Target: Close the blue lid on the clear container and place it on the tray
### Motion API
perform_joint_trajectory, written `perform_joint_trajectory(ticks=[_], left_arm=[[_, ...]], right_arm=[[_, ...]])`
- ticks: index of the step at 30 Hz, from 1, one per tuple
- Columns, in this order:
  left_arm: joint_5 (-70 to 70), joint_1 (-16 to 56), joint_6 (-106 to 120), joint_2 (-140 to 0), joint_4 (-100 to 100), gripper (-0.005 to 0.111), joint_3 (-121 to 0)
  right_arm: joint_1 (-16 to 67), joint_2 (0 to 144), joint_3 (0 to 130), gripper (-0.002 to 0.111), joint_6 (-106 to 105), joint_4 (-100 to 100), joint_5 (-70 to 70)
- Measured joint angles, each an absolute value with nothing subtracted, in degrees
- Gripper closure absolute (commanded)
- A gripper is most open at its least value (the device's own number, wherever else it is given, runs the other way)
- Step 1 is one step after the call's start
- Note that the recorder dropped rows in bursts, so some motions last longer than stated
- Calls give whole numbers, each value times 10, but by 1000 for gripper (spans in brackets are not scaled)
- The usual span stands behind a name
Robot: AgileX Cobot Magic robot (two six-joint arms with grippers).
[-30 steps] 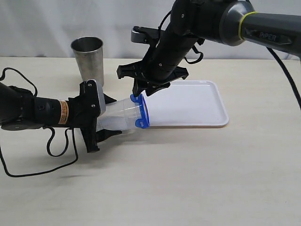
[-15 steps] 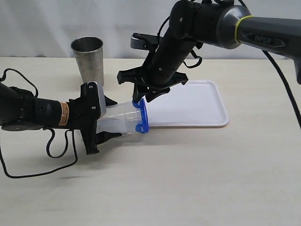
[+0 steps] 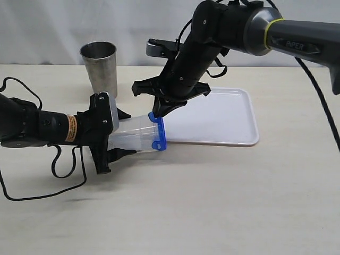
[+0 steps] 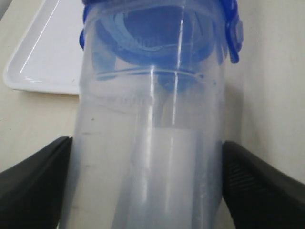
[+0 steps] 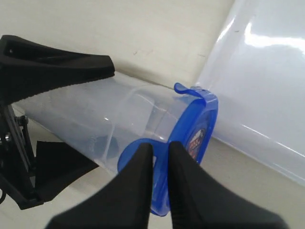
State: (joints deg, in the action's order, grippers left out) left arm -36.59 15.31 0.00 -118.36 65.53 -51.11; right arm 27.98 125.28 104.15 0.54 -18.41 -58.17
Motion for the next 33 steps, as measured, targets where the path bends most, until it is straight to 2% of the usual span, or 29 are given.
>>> perform_joint_trajectory(ticks=[33], left_arm=[[-361, 147, 0, -1184, 654, 107, -510]], right_arm=[[300, 1265, 1045, 97, 0, -159, -559]])
